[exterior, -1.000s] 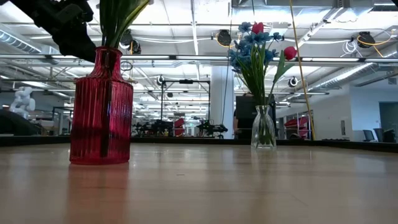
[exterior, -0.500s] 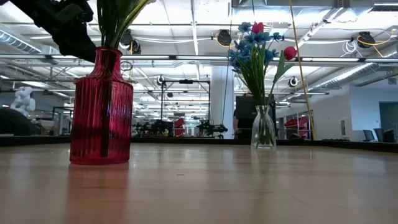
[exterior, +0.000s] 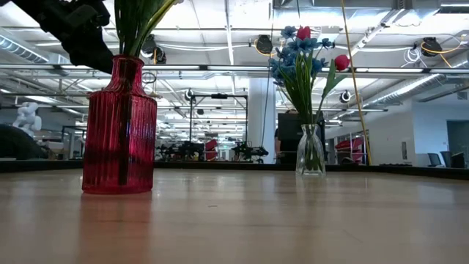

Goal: Sort flowers into vase by color
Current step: Return to Home Position

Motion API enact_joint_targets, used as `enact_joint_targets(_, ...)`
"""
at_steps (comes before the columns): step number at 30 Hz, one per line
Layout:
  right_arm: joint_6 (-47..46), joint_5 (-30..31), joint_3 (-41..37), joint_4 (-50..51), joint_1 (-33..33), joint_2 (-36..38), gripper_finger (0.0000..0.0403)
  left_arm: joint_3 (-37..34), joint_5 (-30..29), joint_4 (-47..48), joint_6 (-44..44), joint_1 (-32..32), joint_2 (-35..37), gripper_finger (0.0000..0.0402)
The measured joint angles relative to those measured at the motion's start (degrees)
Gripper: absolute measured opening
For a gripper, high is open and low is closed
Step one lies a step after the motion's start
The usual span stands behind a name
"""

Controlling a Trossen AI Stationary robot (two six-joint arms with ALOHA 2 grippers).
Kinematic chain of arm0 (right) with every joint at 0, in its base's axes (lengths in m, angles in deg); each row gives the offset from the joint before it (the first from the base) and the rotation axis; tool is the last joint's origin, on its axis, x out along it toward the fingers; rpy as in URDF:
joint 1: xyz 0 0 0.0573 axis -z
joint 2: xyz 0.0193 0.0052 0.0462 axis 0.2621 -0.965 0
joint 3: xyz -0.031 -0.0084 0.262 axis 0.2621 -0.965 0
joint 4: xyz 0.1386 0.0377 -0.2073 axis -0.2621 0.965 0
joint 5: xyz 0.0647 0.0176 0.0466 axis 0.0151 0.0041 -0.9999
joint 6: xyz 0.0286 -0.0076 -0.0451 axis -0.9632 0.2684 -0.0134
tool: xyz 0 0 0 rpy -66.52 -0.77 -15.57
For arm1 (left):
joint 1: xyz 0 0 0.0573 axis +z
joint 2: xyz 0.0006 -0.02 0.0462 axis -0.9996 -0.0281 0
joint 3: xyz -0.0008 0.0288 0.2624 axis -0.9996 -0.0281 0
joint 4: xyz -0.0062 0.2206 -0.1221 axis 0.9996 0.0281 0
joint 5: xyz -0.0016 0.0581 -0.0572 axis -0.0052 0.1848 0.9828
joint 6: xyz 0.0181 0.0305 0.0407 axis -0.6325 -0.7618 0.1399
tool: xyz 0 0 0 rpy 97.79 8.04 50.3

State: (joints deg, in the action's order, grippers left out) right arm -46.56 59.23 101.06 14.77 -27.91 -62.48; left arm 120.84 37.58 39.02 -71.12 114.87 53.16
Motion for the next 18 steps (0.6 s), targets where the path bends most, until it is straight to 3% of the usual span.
enact_joint_targets(5,-9.0,0.0,0.0,1.6,-0.6,0.0,0.0221,0.0,0.0,0.0,0.0,0.0,0.0,0.0180)
enact_joint_targets(9,-10.0,0.1,0.0,4.4,-1.6,0.0,0.0198,0.0,0.0,0.0,0.0,0.0,0.0,0.0180)
enact_joint_targets(12,-10.5,0.1,0.0,7.0,-3.1,0.0,0.0142,0.0,0.0,0.0,0.0,0.0,0.0,0.0180)
enact_joint_targets(16,-19.1,-0.9,-0.2,12.8,-4.6,0.0,0.0030,0.0,0.0,0.0,0.0,0.0,0.0,0.0180)
enact_joint_targets(18,-25.1,-5.1,-0.2,16.6,-4.7,0.0,0.0012,0.0,0.0,0.0,0.0,0.0,0.0,0.0180)
